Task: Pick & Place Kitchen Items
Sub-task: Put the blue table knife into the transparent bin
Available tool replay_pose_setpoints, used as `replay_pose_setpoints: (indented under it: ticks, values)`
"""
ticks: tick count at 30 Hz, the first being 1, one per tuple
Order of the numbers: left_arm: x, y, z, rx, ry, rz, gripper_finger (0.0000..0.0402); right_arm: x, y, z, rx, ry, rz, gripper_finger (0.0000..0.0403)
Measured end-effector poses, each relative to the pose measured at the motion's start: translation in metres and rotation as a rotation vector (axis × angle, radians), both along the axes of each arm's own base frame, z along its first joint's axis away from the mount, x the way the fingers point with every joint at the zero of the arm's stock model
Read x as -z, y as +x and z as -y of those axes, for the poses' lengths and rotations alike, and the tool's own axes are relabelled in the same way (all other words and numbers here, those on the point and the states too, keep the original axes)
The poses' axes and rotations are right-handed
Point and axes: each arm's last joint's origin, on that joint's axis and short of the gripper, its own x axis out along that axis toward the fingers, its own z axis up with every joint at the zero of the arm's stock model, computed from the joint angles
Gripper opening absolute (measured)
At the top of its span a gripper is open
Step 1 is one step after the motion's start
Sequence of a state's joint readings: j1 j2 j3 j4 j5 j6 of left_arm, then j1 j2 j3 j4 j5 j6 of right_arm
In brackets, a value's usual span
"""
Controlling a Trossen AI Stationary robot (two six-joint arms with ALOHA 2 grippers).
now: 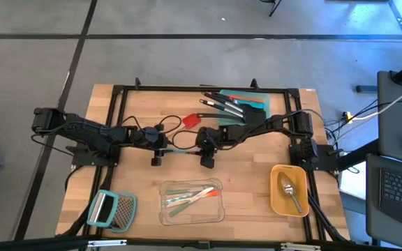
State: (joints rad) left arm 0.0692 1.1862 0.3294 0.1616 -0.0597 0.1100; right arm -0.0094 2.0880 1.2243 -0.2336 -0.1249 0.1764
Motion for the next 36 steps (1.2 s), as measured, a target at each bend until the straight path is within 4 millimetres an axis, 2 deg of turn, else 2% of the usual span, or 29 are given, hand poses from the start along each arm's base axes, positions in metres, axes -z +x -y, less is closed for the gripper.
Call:
replay_pose_setpoints:
  ticks: [4,13,21,25,29,33,36]
  values:
    - [0.000,0.000,0.000,-0.003,0.002,0.000,0.0139,0.000,-0.001,-0.003,0.026,-0.087,-0.008,0.0079]
    - [0.000,0.000,-0.001,-0.018,0.013,-0.001,0.0139,0.001,-0.001,-0.003,0.034,-0.112,-0.011,0.0066]
    - [0.000,0.000,-0.001,-0.024,0.015,-0.005,0.0139,0.000,-0.001,-0.019,0.049,-0.240,-0.008,0.0044]
    - [-0.001,0.001,0.001,0.007,-0.050,0.016,0.0139,0.002,-0.002,-0.027,0.057,-0.317,-0.007,0.0038]
    - [-0.003,0.003,0.004,0.067,-0.131,0.047,0.0139,0.001,-0.001,-0.029,0.015,-0.250,-0.005,0.0038]
    - [-0.003,0.003,0.004,0.061,-0.133,0.047,0.0139,0.001,0.007,-0.021,-0.021,-0.052,0.017,0.0039]
    - [-0.003,0.002,0.003,0.044,-0.099,0.044,0.0139,0.001,0.007,-0.018,0.008,-0.046,0.016,0.0039]
